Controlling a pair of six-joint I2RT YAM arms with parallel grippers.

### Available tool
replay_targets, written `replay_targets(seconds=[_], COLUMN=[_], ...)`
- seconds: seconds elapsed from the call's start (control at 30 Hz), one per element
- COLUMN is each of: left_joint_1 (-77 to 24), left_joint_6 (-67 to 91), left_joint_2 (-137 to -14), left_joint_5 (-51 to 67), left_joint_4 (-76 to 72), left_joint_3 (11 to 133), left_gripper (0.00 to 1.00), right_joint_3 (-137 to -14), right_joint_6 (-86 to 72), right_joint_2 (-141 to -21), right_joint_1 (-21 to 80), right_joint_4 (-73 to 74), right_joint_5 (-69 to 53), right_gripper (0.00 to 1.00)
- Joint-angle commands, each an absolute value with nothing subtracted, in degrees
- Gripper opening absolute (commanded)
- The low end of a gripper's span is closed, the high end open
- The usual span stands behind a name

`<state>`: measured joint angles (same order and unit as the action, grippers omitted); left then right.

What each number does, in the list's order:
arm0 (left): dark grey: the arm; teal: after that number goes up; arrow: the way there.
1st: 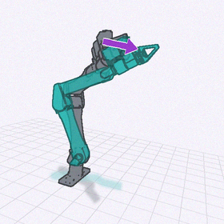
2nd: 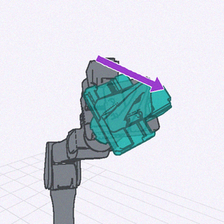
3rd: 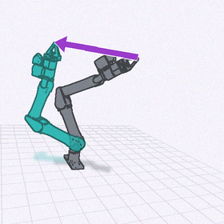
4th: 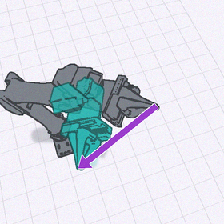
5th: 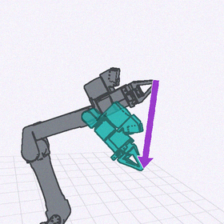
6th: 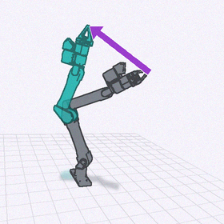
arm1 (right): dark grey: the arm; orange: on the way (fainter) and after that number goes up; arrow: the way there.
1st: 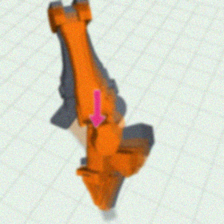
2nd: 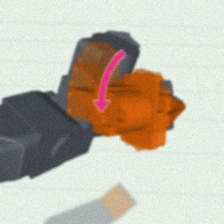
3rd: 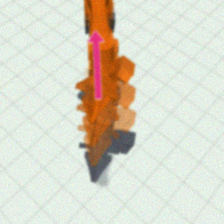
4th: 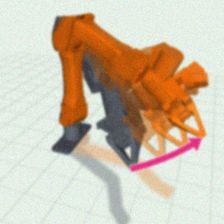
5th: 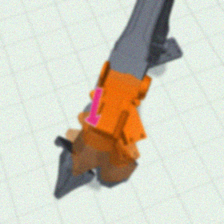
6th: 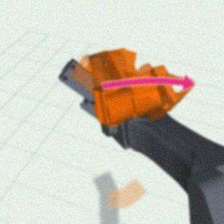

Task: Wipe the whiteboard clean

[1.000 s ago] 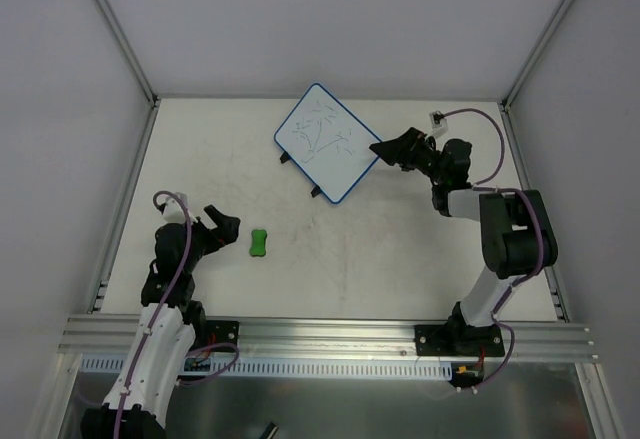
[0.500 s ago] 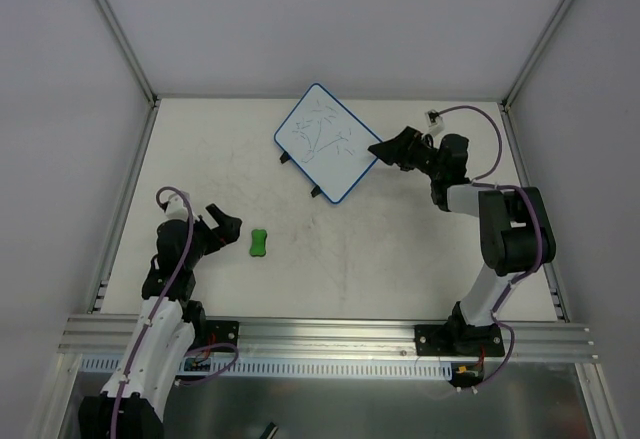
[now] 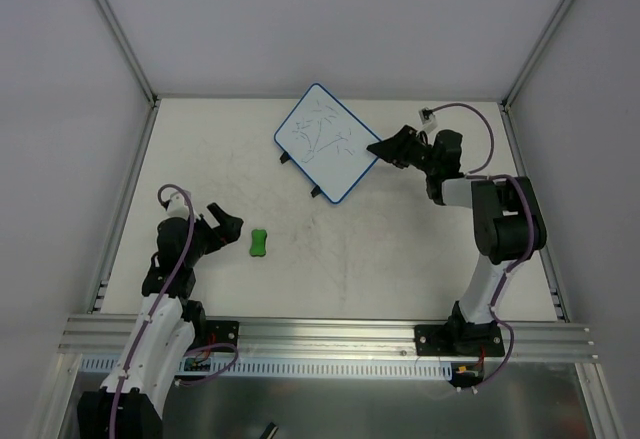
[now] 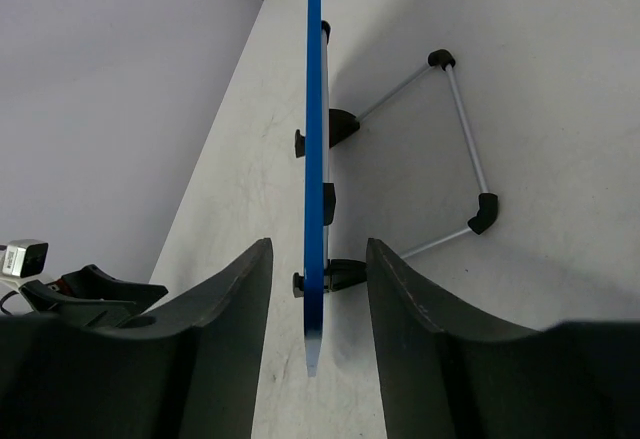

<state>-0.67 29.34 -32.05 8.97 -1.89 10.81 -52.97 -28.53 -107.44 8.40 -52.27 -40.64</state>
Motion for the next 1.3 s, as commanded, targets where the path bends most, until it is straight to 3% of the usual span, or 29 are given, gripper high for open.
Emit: replay_targets(seconds=[0.0,0.1,0.37,0.87,1.27], left_joint_1=[-0.4,-0.4,-0.4,-14.6,-21.8], left_joint_6=[28.7,28.7,26.3,25.9,20.0], left_joint_2=[-33.1,-33.1,-32.8,-49.6,-68.4], left_joint_5=[10.5,10.7,11.8,-3.3,-1.8], left_joint_4=[-3.9,-3.9,-3.4,17.0,24.2], left_joint_3=[13.3,13.2,14.0,33.3,42.4], left_gripper=[0.99,0.99,0.95,0.97,0.92], right_joint_3=[-55.9,-56.8,-56.5,-56.5,-56.9], right_joint_6=[-29.4,-29.5,-29.1,-29.4,-29.4], right_joint_2=[-108.1,-109.2,-109.0,-109.0,-109.3], right_joint_1=[8.7,8.8,8.8,8.7,8.7], right_joint_4=[-55.9,-55.9,-55.5,-55.6,-55.7], right_joint_5=[-42.5,-42.9,-42.5,-42.6,-43.0], right_gripper=[0.43,0.42,0.19,0.01,0.00])
